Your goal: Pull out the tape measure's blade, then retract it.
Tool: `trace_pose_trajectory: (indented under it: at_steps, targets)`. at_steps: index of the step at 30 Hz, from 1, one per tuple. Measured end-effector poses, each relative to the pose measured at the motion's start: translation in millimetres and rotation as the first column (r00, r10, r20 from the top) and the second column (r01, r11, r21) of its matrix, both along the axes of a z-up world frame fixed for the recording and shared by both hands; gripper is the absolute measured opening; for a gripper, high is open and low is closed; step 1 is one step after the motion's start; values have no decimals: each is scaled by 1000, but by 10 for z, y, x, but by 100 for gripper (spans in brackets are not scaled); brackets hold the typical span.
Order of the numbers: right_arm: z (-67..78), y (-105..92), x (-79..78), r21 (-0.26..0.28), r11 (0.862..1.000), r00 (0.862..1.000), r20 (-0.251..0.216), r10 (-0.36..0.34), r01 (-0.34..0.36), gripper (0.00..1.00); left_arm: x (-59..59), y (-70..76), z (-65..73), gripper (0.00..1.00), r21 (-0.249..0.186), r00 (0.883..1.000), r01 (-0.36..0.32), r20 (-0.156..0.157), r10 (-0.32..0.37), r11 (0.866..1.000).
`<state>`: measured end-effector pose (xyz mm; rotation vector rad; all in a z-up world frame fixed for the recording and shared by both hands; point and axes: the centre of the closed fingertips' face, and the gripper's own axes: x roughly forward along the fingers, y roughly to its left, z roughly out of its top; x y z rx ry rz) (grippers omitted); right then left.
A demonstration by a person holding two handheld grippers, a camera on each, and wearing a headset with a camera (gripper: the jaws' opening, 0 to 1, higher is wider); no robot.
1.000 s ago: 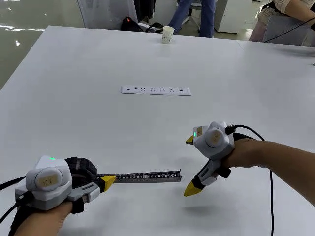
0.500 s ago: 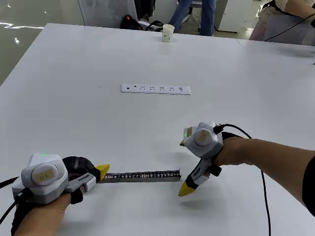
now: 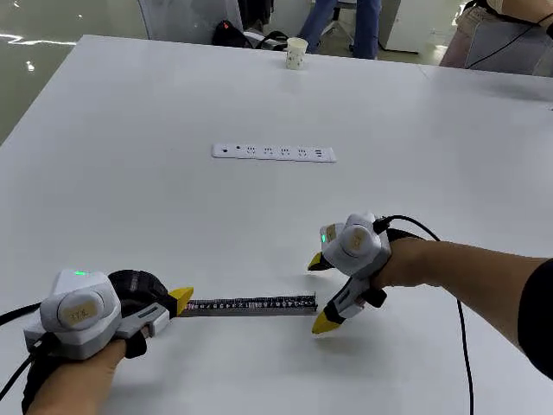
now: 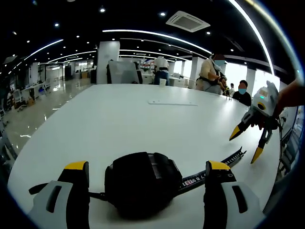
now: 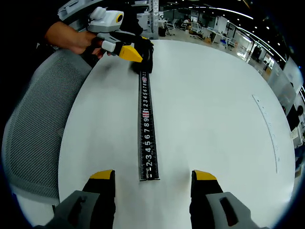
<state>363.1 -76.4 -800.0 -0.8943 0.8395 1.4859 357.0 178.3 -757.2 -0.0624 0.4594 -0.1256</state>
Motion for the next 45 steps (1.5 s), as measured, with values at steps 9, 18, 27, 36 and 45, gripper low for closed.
trace_pose_trajectory:
  at_steps: [9, 18, 27, 36, 45]
  targets:
    - [-24, -39, -51, -25, 999, 999, -20, 26, -26, 46, 11, 7, 13, 99, -6, 1000, -1, 10, 1, 1000]
    - [-34, -40, -87, -42, 998, 998, -28, 49, -50, 33, 16, -4, 11, 99, -6, 1000, 0, 8, 0, 1000]
    - [-34, -32, -79, -55, 996, 998, -23, 62, -63, 22, 11, 13, 17, 99, -3, 1000, -4, 9, 4, 1000]
    - [-77, -30, -49, -92, 992, 996, 5, 89, -89, 12, 16, 23, 9, 99, -1, 1000, -3, 6, 3, 1000]
    - [-87, -45, -36, -219, 961, 985, -4, 172, -169, 11, 18, 42, -21, 94, 6, 1000, -12, 0, 12, 1000]
